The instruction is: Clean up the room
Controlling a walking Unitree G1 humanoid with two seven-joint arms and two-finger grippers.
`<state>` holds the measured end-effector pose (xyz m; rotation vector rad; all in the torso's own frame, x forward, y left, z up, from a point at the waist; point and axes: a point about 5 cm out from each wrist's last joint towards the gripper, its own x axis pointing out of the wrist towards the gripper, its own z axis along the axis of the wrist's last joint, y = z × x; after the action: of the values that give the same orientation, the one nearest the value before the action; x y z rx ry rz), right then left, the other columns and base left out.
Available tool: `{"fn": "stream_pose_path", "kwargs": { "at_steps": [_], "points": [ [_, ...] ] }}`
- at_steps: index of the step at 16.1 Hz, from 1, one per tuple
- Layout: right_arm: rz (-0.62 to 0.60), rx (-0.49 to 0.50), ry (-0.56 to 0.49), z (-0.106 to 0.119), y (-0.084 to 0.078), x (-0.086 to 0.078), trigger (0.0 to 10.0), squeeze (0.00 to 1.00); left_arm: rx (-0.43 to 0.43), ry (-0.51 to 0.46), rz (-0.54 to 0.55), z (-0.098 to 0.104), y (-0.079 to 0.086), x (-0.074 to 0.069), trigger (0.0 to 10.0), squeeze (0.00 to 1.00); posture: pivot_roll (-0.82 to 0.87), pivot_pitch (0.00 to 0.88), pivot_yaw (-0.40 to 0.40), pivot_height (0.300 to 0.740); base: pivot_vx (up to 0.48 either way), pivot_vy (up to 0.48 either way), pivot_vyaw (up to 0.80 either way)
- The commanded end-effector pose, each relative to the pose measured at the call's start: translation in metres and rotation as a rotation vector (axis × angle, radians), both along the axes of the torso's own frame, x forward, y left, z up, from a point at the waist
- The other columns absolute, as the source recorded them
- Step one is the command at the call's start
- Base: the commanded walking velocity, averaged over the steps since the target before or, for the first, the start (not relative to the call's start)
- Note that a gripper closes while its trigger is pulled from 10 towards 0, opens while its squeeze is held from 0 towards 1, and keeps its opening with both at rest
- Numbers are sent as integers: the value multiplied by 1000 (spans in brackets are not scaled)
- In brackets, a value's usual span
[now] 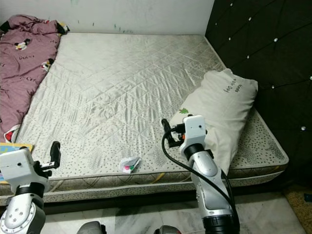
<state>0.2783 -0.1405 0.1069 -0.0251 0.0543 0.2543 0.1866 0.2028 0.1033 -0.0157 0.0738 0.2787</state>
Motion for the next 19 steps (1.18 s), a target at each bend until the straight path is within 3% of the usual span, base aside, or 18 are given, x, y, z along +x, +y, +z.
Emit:
{"fn": "stream_pose_path", "kwargs": {
  "at_steps": [1, 3, 7, 8, 13, 19],
  "points": [
    [-6, 11, 15, -1, -1, 0, 10000, 0, -2, -4, -13, 2, -2, 1, 10000, 0, 113, 59, -43, 740, 0, 0, -800],
    [-8, 8, 11, 0, -2, 0, 10000, 0, -13, -3, -14, 1, -2, 1, 10000, 0, 112, 57, -44, 740, 0, 0, -709],
    [8, 8, 10, 0, 0, 0, 10000, 0, -21, -6, -18, 1, -3, 3, 10000, 0, 116, 50, -48, 740, 0, 0, 0],
    [19, -35, 8, 0, 1, 1, 10000, 0, -21, -7, -21, 1, -3, 3, 10000, 0, 116, 50, -48, 740, 0, 0, 0],
    [25, -32, 1, 0, 1, 1, 10000, 0, -31, -11, -25, 1, -5, 6, 10000, 0, 112, 55, -50, 740, 0, 0, 758],
    [14, -21, 5, 0, 0, 2, 10000, 0, -41, -17, -54, 2, -10, 8, 10000, 0, 109, 63, -48, 740, 0, 315, 0]
  ]
}}
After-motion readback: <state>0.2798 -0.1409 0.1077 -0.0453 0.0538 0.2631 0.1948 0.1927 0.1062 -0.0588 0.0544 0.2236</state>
